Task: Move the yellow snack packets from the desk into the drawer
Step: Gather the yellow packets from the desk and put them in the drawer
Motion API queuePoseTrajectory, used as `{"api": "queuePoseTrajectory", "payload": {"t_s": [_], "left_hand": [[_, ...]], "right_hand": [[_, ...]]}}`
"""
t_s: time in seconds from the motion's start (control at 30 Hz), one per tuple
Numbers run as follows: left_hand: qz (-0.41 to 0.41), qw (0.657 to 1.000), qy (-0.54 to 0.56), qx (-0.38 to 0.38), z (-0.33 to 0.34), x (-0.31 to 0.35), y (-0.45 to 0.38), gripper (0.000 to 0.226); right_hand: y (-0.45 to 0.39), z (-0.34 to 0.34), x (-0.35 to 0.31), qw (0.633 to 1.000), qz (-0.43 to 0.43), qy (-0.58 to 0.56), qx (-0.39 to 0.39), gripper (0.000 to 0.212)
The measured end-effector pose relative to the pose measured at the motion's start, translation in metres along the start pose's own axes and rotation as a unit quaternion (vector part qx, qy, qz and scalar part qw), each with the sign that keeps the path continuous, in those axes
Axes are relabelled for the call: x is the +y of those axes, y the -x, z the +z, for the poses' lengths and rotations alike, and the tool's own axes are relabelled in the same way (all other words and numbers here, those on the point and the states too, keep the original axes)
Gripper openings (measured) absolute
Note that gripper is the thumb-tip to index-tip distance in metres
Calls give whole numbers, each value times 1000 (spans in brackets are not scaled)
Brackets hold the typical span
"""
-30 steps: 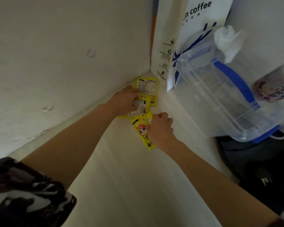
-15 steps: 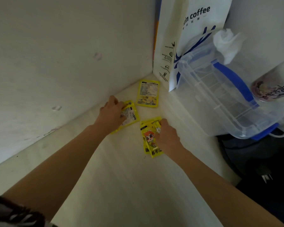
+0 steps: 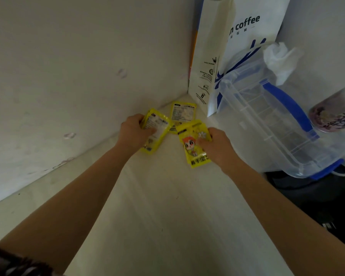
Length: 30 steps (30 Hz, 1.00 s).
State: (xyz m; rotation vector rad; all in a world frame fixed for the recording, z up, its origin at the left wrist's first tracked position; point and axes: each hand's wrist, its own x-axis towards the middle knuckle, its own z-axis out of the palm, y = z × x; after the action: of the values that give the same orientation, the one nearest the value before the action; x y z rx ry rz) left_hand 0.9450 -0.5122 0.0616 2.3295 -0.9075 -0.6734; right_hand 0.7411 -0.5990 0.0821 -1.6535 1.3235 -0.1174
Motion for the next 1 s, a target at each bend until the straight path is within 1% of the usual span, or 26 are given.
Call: {"api": "queuePoseTrajectory", "payload": {"t_s": [0.07,0.17,0.23,0.33,0.4,0.53,0.6,0.63,0.7,0.77,0.8,0.9,1.0], "left_hand": [[-24,998,53,6,7,9,-8,23],[-61,989,130,20,19,21,-20,22],[-77,983,166,26,26,25,-26,22],[-78,982,169,27,35,29,-32,22],[-87,980,180,25,39,28,-34,22],[-105,978,181,14,43,25,-32,19],[-113,977,178,6,44,20,-28,15],[-115,979,171,3,43,18,-24,13],[-112,980,162,0,43,13,-15,13],[-106,982,158,1,42,7,-2,15],[-108,982,157,1,41,5,7,14],[-136,977,167,5,40,-6,35,14],[-156,973,171,15,39,-19,70,14]], "right_hand": [[-18,5,-9,999,-1,-41,13,12],[-47,13,-17,991,29,-125,32,14],[-62,18,-21,987,45,-147,36,12],[-77,24,-24,989,62,-130,45,20],[-81,27,-25,990,61,-118,54,16],[-87,29,-21,986,74,-135,58,21],[-84,28,-19,982,83,-165,46,8],[-81,28,-16,980,90,-174,39,7],[-73,28,-8,980,96,-171,30,13],[-63,28,2,980,100,-169,37,6],[-57,27,7,979,102,-171,45,12],[-34,22,19,979,94,-169,61,14],[-2,17,32,985,80,-144,58,15]]}}
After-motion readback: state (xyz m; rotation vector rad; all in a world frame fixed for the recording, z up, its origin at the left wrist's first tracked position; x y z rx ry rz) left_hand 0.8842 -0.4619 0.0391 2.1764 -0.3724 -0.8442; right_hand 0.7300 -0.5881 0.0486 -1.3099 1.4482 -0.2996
